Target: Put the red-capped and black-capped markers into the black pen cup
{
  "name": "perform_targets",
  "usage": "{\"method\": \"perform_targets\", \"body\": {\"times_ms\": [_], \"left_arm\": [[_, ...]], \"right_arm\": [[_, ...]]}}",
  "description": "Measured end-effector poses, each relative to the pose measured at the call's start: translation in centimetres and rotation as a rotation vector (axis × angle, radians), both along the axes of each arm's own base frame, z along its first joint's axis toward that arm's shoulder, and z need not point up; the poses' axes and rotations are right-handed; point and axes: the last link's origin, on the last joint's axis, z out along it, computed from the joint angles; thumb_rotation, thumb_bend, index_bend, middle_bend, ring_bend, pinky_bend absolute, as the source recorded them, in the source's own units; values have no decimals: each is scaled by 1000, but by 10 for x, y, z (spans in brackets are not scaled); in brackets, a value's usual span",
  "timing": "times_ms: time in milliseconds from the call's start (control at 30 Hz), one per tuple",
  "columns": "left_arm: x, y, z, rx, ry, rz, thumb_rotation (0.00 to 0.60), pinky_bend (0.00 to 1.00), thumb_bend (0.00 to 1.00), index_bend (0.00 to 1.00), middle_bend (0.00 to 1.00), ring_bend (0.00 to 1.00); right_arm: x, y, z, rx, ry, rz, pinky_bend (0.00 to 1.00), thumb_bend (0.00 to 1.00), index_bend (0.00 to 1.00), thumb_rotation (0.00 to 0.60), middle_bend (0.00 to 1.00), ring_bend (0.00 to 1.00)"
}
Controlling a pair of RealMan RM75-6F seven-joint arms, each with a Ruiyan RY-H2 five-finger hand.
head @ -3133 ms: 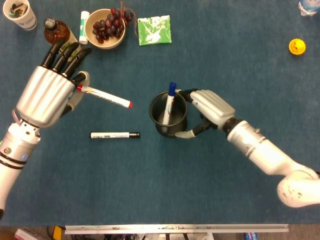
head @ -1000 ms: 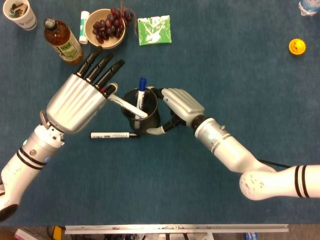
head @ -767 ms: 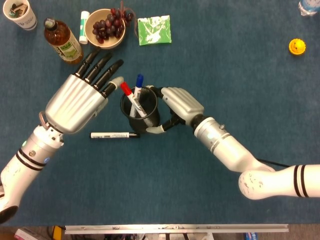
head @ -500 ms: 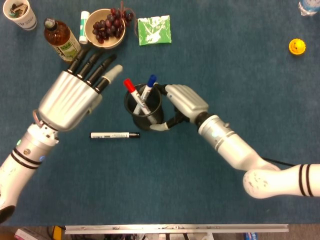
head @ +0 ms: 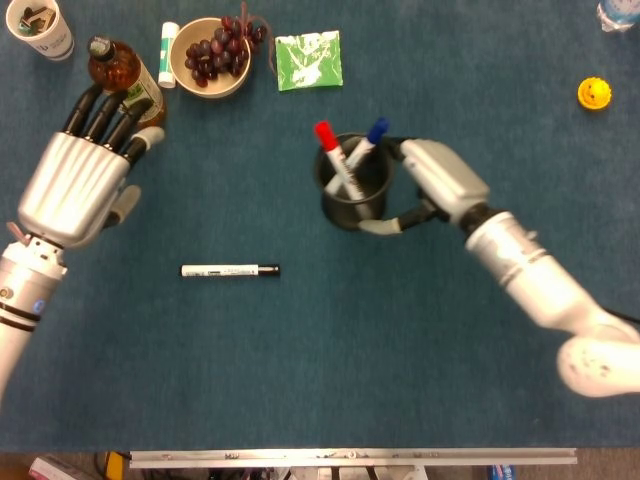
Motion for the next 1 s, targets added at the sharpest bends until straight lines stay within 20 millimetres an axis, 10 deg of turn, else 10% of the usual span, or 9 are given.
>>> {"method": "perform_targets", "body": {"times_ms": [1000], "left_arm": [[2,-31,-71,-282,-68,64,600,93,281,391,146,87]], "right_arm": [[-51,5,65,-113,0,-19,234,371,494,600,429,288]]}}
